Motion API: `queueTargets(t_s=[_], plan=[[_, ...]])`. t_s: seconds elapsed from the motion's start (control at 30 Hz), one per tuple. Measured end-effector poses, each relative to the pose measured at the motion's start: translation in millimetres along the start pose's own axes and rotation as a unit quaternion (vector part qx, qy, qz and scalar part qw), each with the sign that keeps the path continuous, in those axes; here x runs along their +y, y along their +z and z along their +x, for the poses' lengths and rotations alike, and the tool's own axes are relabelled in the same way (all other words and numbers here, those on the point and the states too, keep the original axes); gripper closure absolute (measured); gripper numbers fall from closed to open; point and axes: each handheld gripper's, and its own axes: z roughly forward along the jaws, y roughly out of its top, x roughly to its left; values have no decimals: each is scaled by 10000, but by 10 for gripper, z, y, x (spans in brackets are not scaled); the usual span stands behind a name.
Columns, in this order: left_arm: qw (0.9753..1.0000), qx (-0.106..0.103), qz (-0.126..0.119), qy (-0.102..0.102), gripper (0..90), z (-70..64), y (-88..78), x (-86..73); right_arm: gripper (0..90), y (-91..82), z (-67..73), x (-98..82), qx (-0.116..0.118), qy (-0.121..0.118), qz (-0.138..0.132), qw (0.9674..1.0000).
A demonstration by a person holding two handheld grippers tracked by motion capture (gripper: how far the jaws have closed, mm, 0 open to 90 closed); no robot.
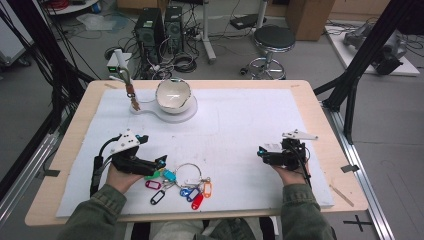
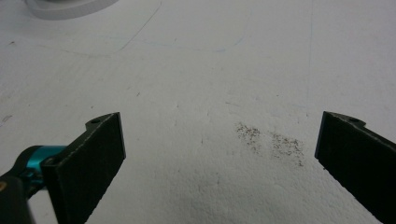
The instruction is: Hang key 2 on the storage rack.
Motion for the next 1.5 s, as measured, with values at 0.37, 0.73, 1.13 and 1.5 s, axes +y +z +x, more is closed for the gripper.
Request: queueTargets(t_s=[0.37,0.73,1.13,1.5], plan=[[9995,-238,144,167,17,-128,90,8,6,1,-7,-1,7,-11,1,10000],[9979,-484,279,328,17,-254,172,20,7,6,-1,-2,2,13,21,10000],[9898,-1059,694,652,17,-558,356,20,6,11,-2,-4,0,-7,43,10000],[9825,-1358,1040,738,17,-659,438,0,7,14,0,-7,-5,-14,59,10000]])
